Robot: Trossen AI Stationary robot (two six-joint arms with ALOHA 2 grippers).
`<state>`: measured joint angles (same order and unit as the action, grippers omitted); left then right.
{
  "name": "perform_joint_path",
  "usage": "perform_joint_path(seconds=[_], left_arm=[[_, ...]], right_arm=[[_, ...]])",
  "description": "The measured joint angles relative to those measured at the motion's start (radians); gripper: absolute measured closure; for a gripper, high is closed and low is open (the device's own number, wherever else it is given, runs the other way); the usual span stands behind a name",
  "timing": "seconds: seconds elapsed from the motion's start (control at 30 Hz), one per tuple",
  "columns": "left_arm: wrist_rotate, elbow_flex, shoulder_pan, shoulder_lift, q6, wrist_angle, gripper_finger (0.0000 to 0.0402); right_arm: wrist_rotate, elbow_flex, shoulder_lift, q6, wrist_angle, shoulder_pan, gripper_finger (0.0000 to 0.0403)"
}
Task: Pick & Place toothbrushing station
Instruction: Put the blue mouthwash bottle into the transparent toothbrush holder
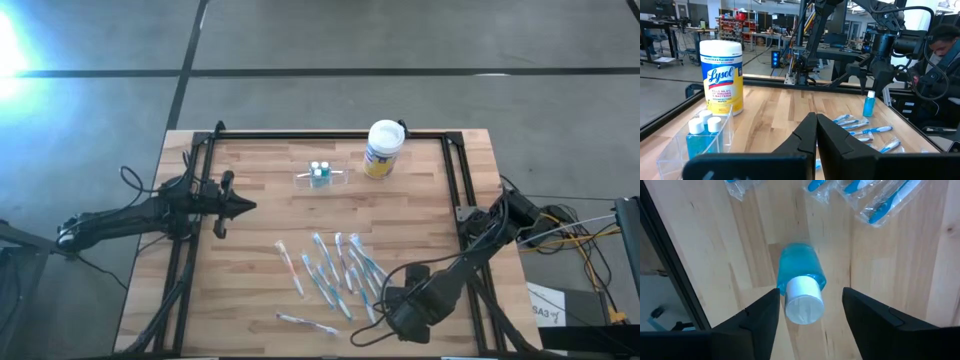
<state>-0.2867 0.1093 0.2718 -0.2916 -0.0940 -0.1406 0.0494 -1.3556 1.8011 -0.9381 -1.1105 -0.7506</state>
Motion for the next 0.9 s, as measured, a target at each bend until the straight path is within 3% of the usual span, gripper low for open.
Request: perform_joint_path(seconds=[0.2,0.43,0.7,0.9], left_arm=[[0.000,0.000,0.000,0.000,0.000,0.000,0.0386],[0.000,0.000,0.000,0.000,0.000,0.000,0.0383],[0.000,0.000,0.000,0.000,0.001,0.000,0.0390],[0.000,0.000,0.000,0.000,0.008,-0.001,0.0391]], right_arm=[[0.000,0.000,0.000,0.011,0.002,0.000,0.0240],[0.001,0.000,-0.001,0.069,0.002,0.002,0.0316],[-0.001,-0.017,-0.063,0.129,-0.016,0.022,0.0316],[-0.137,-0.094,-0.179,0.254,-0.131,0.113,0.0316]])
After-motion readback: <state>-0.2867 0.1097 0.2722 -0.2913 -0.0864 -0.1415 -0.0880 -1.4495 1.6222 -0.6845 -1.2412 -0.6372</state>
